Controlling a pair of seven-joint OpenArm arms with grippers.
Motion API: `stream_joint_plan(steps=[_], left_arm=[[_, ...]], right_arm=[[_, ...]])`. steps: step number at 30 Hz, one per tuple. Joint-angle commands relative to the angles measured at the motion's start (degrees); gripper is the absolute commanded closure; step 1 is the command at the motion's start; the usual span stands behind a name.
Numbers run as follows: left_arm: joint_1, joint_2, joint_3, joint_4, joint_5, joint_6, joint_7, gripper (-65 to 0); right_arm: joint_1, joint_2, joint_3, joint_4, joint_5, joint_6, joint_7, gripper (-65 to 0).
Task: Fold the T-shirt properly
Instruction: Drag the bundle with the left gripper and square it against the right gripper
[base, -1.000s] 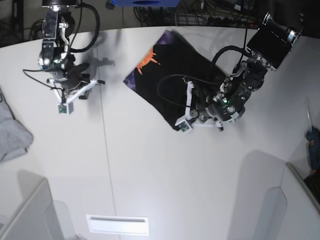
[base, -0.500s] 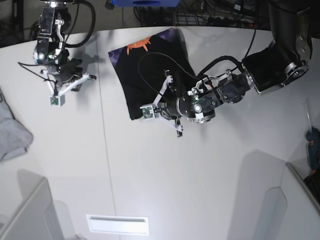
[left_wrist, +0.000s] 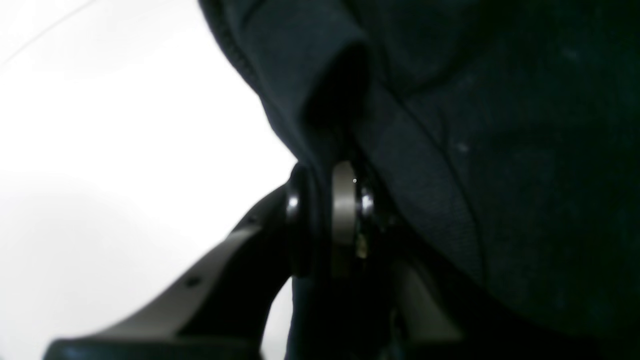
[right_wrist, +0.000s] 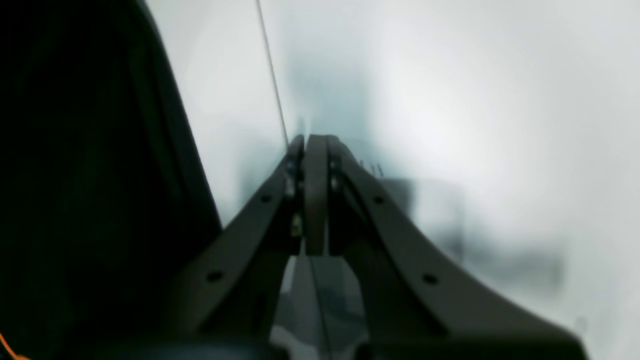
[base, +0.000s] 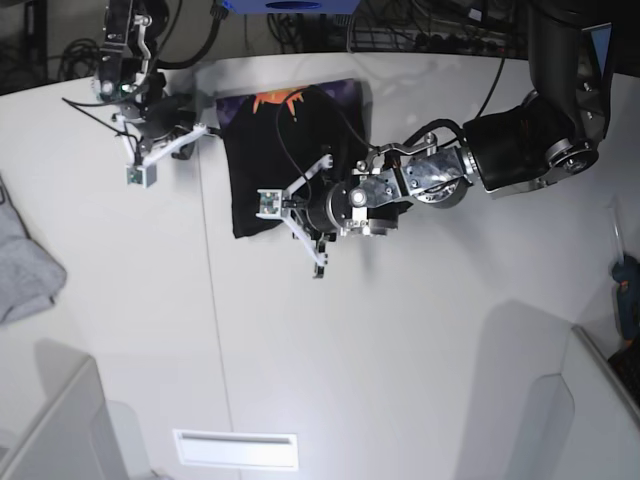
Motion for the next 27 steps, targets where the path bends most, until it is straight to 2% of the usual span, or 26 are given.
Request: stream_joint_plan(steps=[1, 3, 7, 11, 19, 27], left_arm=[[-1.53, 0.74, -0.58, 0.16, 0.20, -1.34, -0.97, 0.0], [-1.62, 1.80, -0.58, -0.28, 0.20, -2.57, -0.97, 0.0], [-1.62, 3.47, -0.58, -1.16, 0.20, -2.66, -1.05, 0.0], [-1.88, 4.70, -0.67, -1.87, 0.20, -2.66, -1.14, 0.0], [-1.88, 4.79, -0.84, -1.25, -0.16, -2.74, -1.14, 0.0], [-1.27, 4.61, -8.84, 0.77, -0.33, -2.83, -0.61, 0.0]], right_arm=[[-1.31, -0.13, -1.14, 0.86, 0.18, 0.14, -2.00, 0.0], [-2.80, -0.22, -2.46, 2.09, 0.18, 0.05, -1.65, 0.0], [-5.09, -0.31, -5.45, 3.85, 0.18, -0.47, 0.02, 0.0], [-6.14, -0.31, -8.53, 3.58, 0.27, -4.52, 0.37, 0.0], [-6.05, -0.31, -9.76, 3.58, 0.27, -4.87, 0.37, 0.0], [-5.97, -0.13, -9.85, 3.41, 0.27, -4.87, 0.37, 0.0]])
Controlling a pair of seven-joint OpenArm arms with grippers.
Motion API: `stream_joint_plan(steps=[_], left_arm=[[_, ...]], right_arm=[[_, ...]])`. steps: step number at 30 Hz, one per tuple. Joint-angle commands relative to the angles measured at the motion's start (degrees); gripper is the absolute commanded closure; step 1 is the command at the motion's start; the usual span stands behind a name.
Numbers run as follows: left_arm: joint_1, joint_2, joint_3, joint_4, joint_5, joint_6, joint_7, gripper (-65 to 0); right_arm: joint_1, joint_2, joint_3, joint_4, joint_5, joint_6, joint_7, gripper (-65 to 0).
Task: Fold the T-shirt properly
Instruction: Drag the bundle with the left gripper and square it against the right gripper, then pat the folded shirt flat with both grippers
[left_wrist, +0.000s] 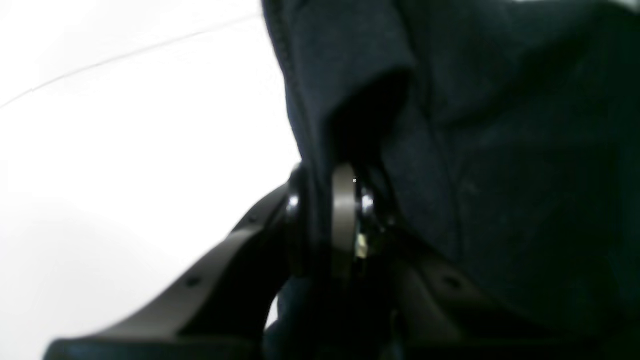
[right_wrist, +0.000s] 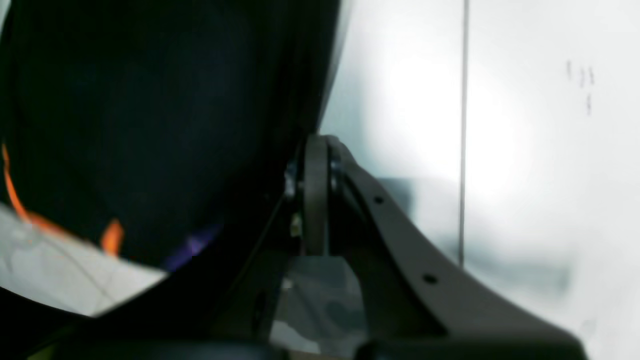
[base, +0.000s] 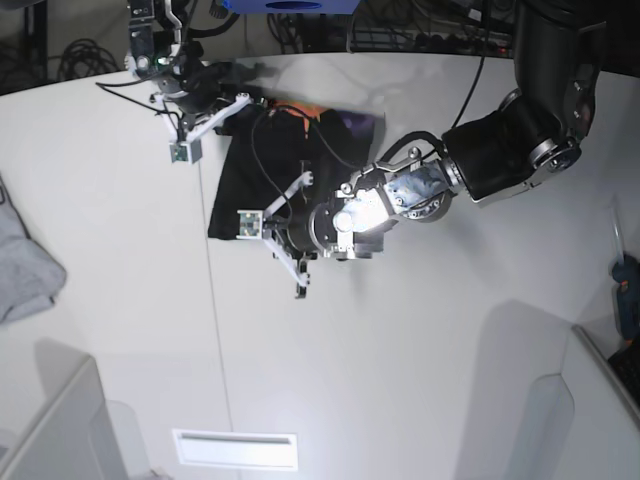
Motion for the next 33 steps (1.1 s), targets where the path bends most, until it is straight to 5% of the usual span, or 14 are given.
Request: stream_joint_plan(steps=[1, 5, 7, 15, 20, 22, 24, 27, 33], left_arm=[[-1.58, 0.57, -1.37, 1.89, -0.09, 0.73, -1.10, -2.8], [-1.58, 0.57, -2.87, 2.68, -0.09, 0.73, -1.10, -29.1], [-1.58, 0.57, -2.60, 2.42, -0.09, 0.73, -0.92, -35.9], [-1.58, 0.74, -4.71, 2.59, -0.18, 0.73, 4.88, -38.5], [2.12, 0.74, -21.42, 3.91, -3.96, 0.73, 5.41, -34.9], [5.63, 0.57, -30.91, 4.88, -6.24, 0.73, 9.01, -21.1], [9.68, 0.48, -38.47, 5.76, -5.81, 0.82, 12.71, 0.0], [17.59, -1.19, -44.71, 8.75, -1.15, 0.82, 13.76, 0.0], [32.62, -2.25, -46.03, 16.75, 8.08, 0.82, 13.67, 0.0]], right_arm=[[-0.39, 0.17, 0.08, 0.02, -0.40, -0.32, -1.77, 0.0], [-0.13, 0.17, 0.08, 0.02, -0.40, -0.32, -1.77, 0.0], [-0.04, 0.17, 0.08, 0.02, -0.40, -0.32, -1.86, 0.0], [0.58, 0.53, 0.17, 0.02, -0.49, -0.32, -1.86, 0.0], [2.42, 2.20, 0.17, -0.07, -0.49, -0.41, -2.03, 0.0], [3.39, 2.64, 1.13, -0.07, -0.49, -0.41, -2.21, 0.0], [4.53, 2.64, 3.68, -0.07, -0.49, -0.41, -2.21, 0.0], [7.43, 3.43, 6.06, -1.21, -0.49, -0.41, -3.17, 0.0], [15.87, 5.18, 6.06, -6.22, -0.49, -0.23, -6.08, 0.0]])
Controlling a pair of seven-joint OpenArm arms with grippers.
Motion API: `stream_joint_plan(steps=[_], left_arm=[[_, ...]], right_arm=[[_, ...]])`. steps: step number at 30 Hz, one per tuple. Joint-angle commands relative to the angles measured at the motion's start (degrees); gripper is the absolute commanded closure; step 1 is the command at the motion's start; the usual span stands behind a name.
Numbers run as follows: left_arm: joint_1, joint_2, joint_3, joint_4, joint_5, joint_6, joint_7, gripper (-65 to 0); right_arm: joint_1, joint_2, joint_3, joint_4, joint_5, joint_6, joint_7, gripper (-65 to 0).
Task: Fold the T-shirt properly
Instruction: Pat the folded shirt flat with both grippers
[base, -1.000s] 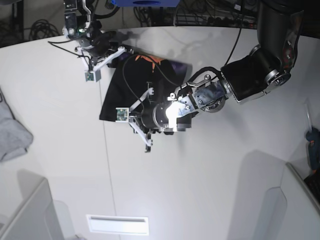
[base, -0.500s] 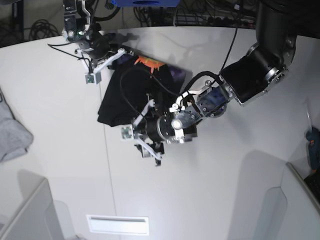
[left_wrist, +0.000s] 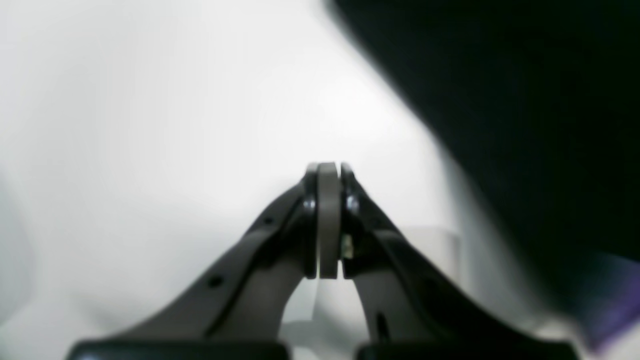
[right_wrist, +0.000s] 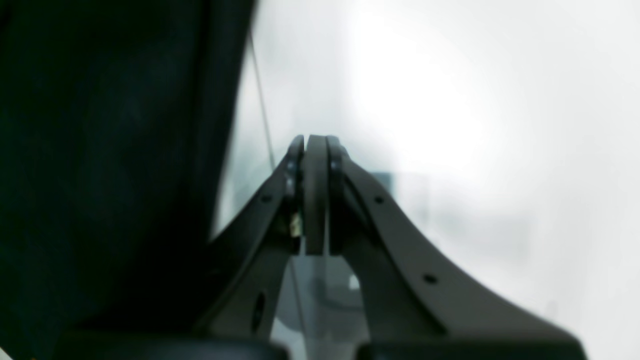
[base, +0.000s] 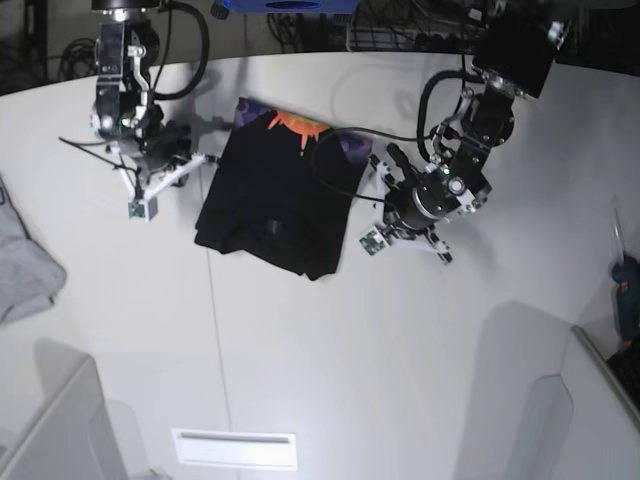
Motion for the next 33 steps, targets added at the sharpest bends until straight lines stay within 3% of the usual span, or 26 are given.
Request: stream_joint_plan(steps=[1, 13, 20, 30, 33], left_arm=[[0.90, -0.08, -0.33, 2.22, 1.09, 0.14, -1.08, 0.0], [12.32, 0.18, -0.42, 3.71, 1.80, 0.32, -0.99, 0.0], [15.67, 0.27, -0.51, 8.11, 1.71, 0.32, -0.90, 0.0], [18.30, 1.41, -0.59, 9.87, 2.15, 0.40, -0.82, 0.0], [18.39, 1.41, -3.93, 9.95, 1.80, 0.40, -0.82, 0.0]], right_arm=[[1.34, 0.31, 0.18, 0.18, 0.32, 0.12, 0.55, 0.0], [12.16, 1.98, -9.32, -10.81, 0.32, 0.12, 0.90, 0.0], [13.39, 1.81, -9.49, -10.81, 0.32, 0.12, 0.72, 0.0], [14.44, 1.72, -15.12, -10.72, 0.32, -0.06, 0.99, 0.0], [14.44, 1.81, -14.94, -10.46, 0.32, -0.06, 0.99, 0.0]])
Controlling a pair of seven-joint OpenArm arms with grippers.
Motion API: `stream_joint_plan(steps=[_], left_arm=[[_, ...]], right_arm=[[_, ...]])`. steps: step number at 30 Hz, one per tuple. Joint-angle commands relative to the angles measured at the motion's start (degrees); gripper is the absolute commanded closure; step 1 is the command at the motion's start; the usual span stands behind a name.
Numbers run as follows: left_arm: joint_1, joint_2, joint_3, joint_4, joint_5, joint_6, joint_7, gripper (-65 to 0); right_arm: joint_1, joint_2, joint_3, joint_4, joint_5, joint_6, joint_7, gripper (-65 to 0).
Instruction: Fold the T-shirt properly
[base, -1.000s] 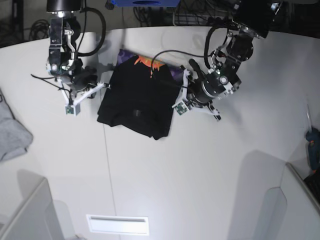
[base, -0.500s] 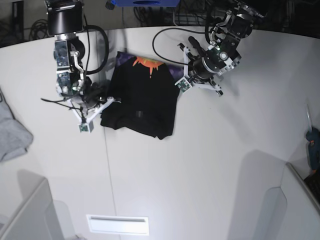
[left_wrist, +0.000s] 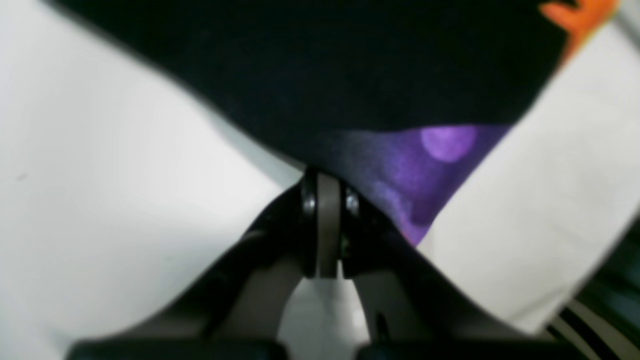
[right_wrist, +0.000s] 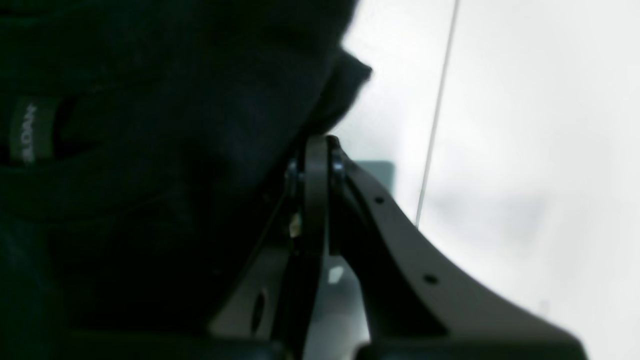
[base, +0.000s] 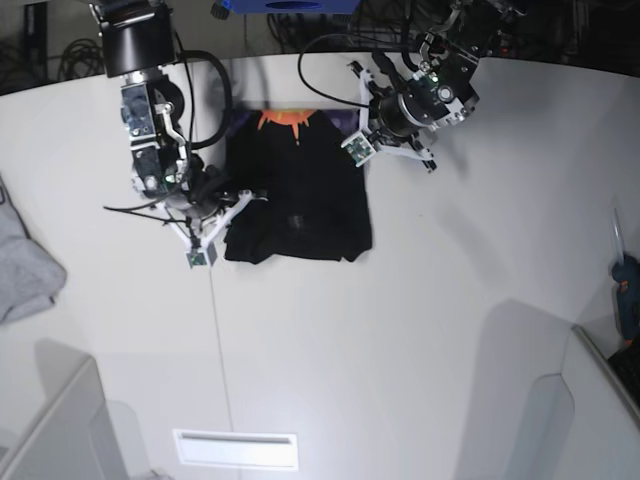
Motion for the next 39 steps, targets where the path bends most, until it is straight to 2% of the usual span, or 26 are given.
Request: stream_joint_plan(steps=[1, 7, 12, 14, 16, 17, 19, 22, 23, 25, 28, 31, 34, 39], left_arm=[[-0.49, -0.44, -2.19, 1.36, 0.53, 0.49, -0.66, 0.0], [-0.32, -0.88, -12.57, 6.90, 0.53, 0.32, -0.66, 0.0], [2.93, -0.97, -20.39, 8.84, 0.44, -0.65, -2.33, 0.0], [6.19, -1.32, -22.24, 9.19, 0.44, -4.52, -7.96, 0.0], [11.29, -2.38, -25.05, 9.10, 0.44, -8.83, -18.16, 0.0], [13.66, -2.38, -26.19, 9.10, 0.44, -9.88, -23.52, 0.0], [18.93, -2.38, -28.92, 8.84, 0.44, -10.41, -35.12, 0.0], [25.35, -2.38, -32.44, 8.75, 0.44, -10.32, -46.20, 0.0], [27.29, -2.38, -33.40, 8.75, 0.44, -10.32, -47.87, 0.0], [30.89, -2.03, -34.81, 8.75, 0.44, -10.32, -50.16, 0.0], [36.08, 0.35, -35.69, 8.57, 0.62, -10.32, -52.80, 0.0], [41.18, 2.02, -35.60, 6.82, 1.06, -10.23, -58.77, 0.0], [43.64, 4.04, -35.51, 1.80, 1.14, -10.23, -65.98, 0.0], [44.96, 6.41, -35.34, -12.70, 1.23, -10.23, -76.27, 0.0]], right_arm=[[0.65, 0.52, 0.25, 1.15, 0.38, 0.14, 0.40, 0.0], [-1.81, 0.69, 6.05, 4.67, 0.38, 0.05, 1.19, 0.0], [-8.76, 4.12, 7.72, 17.94, 0.38, 0.14, 1.45, 0.0], [-13.33, 5.35, 7.81, 24.45, 0.38, 0.14, 1.45, 0.0], [-18.69, 6.32, 7.81, 30.07, 0.38, 0.14, 0.84, 0.0], [-20.80, 6.50, 7.81, 30.69, 0.38, 0.14, 0.66, 0.0], [-24.76, 8.08, 8.69, 30.69, 0.38, 0.22, 0.66, 0.0], [-30.82, 9.22, 9.30, 30.60, 0.38, 0.40, 2.33, 0.0], [-32.67, 9.92, 9.48, 30.60, 0.38, 0.40, 4.26, 0.0], [-37.68, 13.35, 9.39, 30.51, 0.38, 0.40, 9.71, 0.0], [-45.15, 17.22, 9.13, 30.42, 0.38, 0.40, 17.80, 0.0], [-51.40, 20.91, 9.30, 30.42, 0.38, 0.40, 22.90, 0.0], [-55.88, 24.17, 8.86, 30.42, 0.38, 0.49, 23.87, 0.0], [-63.26, 28.30, 8.86, 30.42, 0.38, 0.49, 23.87, 0.0]])
